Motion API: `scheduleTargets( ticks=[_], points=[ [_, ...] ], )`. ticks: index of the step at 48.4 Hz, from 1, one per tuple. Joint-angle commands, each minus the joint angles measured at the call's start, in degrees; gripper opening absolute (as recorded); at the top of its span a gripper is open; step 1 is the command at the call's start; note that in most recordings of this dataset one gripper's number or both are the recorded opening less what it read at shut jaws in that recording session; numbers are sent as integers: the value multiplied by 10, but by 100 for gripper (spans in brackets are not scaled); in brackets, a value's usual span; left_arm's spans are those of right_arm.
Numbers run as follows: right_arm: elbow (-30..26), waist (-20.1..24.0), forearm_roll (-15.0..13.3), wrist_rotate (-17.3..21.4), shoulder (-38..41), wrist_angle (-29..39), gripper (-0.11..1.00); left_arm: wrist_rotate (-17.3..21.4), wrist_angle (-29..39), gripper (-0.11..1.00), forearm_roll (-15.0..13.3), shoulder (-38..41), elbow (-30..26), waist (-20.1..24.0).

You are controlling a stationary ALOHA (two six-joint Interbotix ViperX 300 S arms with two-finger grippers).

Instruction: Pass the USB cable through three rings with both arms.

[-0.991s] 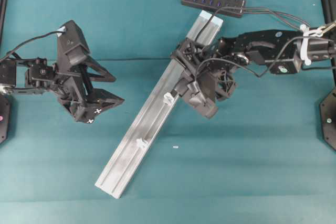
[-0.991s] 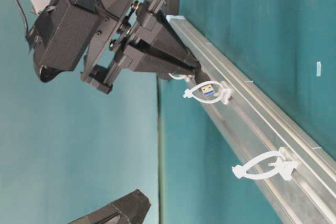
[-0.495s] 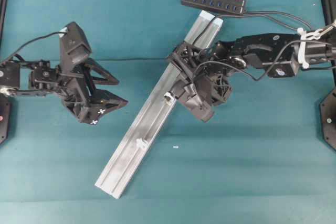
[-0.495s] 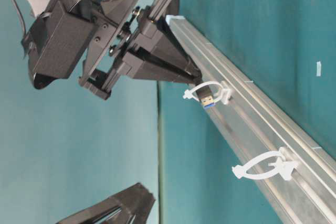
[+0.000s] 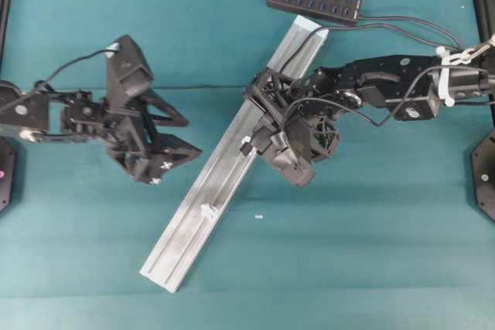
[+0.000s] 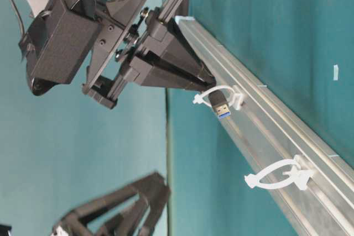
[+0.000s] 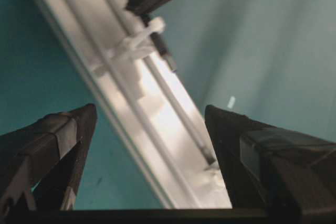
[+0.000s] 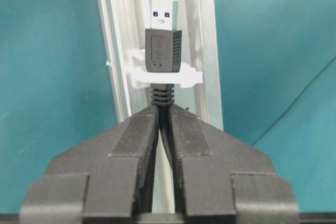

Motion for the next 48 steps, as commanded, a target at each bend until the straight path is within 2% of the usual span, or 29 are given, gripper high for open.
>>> scheduleTargets(
  ticks=[1, 16, 30, 48],
  points=[
    [-4, 4, 4, 2, 2, -9, 10, 0, -10, 90, 1, 12, -18, -4],
    [-4, 4, 4, 3, 5, -11, 10, -5, -38, 90, 3, 90, -68, -5],
    [-1, 4, 4, 3, 6, -11, 10, -64, -54, 90, 1, 148, -96, -5],
    [-1, 3, 4, 3, 8, -11, 10, -65, -72, 88, 3, 204, -124, -3]
  ],
)
